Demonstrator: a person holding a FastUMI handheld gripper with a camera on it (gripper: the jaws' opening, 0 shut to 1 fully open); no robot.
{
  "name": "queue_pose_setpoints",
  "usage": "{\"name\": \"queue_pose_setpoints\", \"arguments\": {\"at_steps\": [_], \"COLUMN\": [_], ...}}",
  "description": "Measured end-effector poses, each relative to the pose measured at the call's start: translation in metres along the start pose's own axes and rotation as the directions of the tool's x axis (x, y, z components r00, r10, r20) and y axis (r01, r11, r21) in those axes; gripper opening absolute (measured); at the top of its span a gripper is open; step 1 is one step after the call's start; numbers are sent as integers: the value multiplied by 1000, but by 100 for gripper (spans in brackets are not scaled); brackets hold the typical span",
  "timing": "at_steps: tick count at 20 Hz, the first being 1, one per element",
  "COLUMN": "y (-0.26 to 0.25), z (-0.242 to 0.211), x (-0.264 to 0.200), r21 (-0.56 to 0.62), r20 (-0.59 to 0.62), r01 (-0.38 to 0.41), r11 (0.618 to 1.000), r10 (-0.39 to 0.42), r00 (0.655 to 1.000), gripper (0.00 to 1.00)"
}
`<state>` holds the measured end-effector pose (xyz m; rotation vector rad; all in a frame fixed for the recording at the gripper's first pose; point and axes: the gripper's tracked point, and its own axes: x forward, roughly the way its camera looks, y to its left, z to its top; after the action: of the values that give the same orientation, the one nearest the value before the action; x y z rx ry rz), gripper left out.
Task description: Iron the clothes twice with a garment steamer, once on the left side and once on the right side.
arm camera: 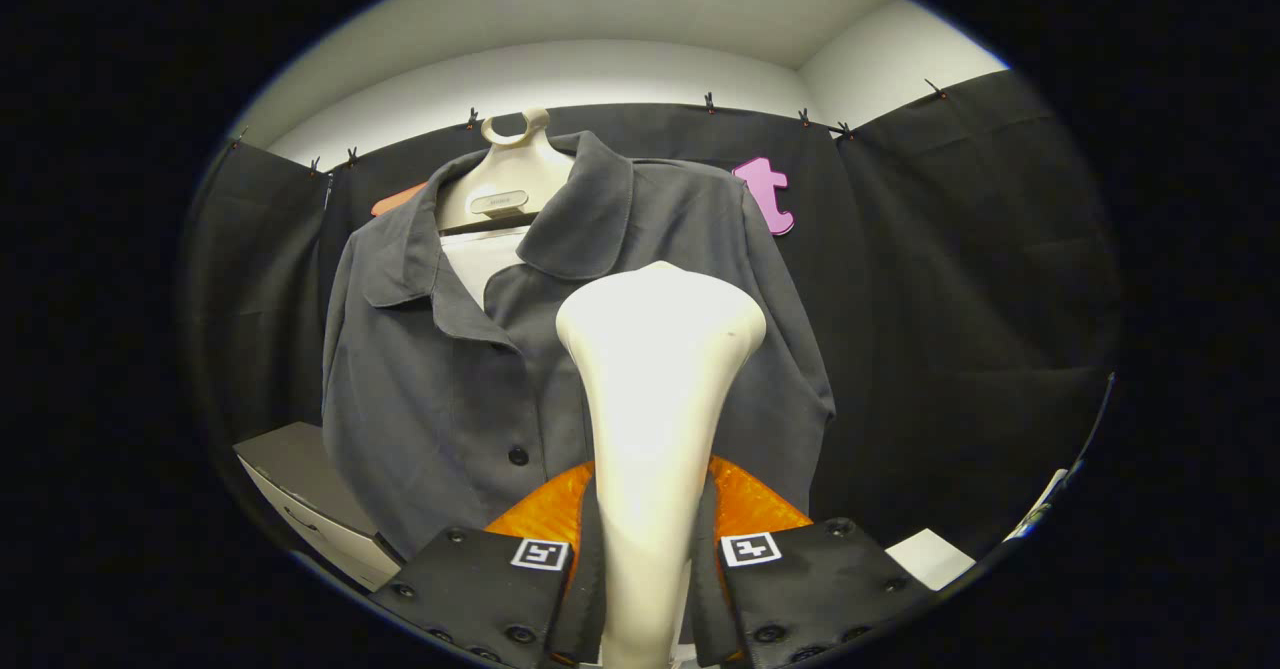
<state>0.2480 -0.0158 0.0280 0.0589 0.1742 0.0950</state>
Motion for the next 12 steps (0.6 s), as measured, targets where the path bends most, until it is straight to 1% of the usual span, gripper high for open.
{"name": "queue_pose_setpoints", "arguments": {"at_steps": [6,12], "y": [-5,-20], "z": [-39,-104], "x": [11,2], "r21": [-19,-27], "r20": [-41,-109], "r01": [34,77], "r11": [999,997], "r10": [-35,-79], "r00": [999,991], "gripper": [41,41]}}
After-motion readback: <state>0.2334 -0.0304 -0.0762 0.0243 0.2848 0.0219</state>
